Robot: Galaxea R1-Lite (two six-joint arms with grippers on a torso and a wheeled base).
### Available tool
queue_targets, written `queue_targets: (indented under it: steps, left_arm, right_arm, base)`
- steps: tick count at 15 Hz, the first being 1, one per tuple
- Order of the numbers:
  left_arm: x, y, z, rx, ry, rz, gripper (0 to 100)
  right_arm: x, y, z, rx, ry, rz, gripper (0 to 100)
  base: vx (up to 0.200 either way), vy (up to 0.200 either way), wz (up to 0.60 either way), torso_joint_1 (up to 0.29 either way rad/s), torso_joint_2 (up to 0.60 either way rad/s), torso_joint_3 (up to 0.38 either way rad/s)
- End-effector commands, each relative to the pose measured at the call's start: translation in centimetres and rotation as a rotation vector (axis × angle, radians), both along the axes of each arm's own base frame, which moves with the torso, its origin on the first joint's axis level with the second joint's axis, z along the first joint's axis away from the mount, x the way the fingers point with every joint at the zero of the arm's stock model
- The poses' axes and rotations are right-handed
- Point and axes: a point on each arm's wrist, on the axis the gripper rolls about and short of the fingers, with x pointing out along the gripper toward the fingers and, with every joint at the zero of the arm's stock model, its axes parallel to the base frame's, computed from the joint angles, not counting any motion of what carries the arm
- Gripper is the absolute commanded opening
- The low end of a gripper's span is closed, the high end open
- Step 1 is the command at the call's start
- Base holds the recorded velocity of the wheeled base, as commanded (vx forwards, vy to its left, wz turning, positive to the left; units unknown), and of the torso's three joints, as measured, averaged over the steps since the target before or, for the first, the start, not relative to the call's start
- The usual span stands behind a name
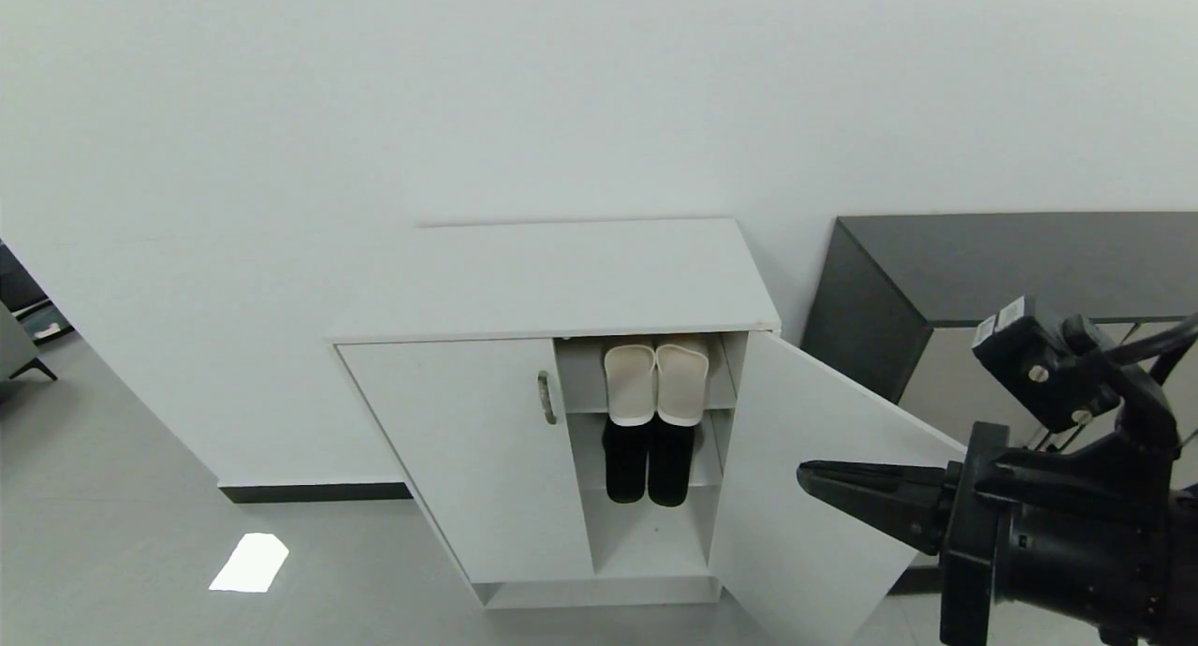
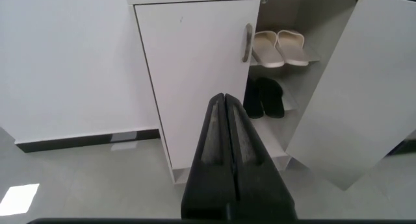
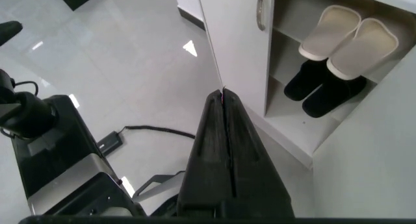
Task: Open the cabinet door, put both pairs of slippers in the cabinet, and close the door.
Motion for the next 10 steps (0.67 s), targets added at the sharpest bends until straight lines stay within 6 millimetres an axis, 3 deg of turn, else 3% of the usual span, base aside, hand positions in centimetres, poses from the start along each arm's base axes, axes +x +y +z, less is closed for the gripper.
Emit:
queue_targets:
  steps: [1,2,5,10]
  left_arm:
    - [0.01,0.00,-0.01,0.000,0.002,0.000,0]
    - [0.00,0.00,0.04,0.000,0.001,0.000,0]
    - [0.01,0.00,-0.01,0.000,0.002,0.000,0]
    - [0.01,0.01,0.01,0.000,0.001,0.006,0]
  right_arm:
    - [0.17,0.22,-0.26,-0.010,0.008,0.001,0]
    - [0.18,0.24,-0.34,-0.012,0.010,0.001,0]
    - [0.21,0.27,-0.49,-0.017,0.014,0.001,0]
    - [0.47,0.22,-0.63,-0.020,0.016,-0.012,0]
  base:
    - [0.000,0.000,0.00,0.000,0.00,0.000]
    - [0.000,0.000,0.00,0.000,0.00,0.000]
    - [-0.200,0.000,0.00,0.006,0.01,0.002]
    - [0.000,0.000,0.00,0.113,-0.25,-0.132]
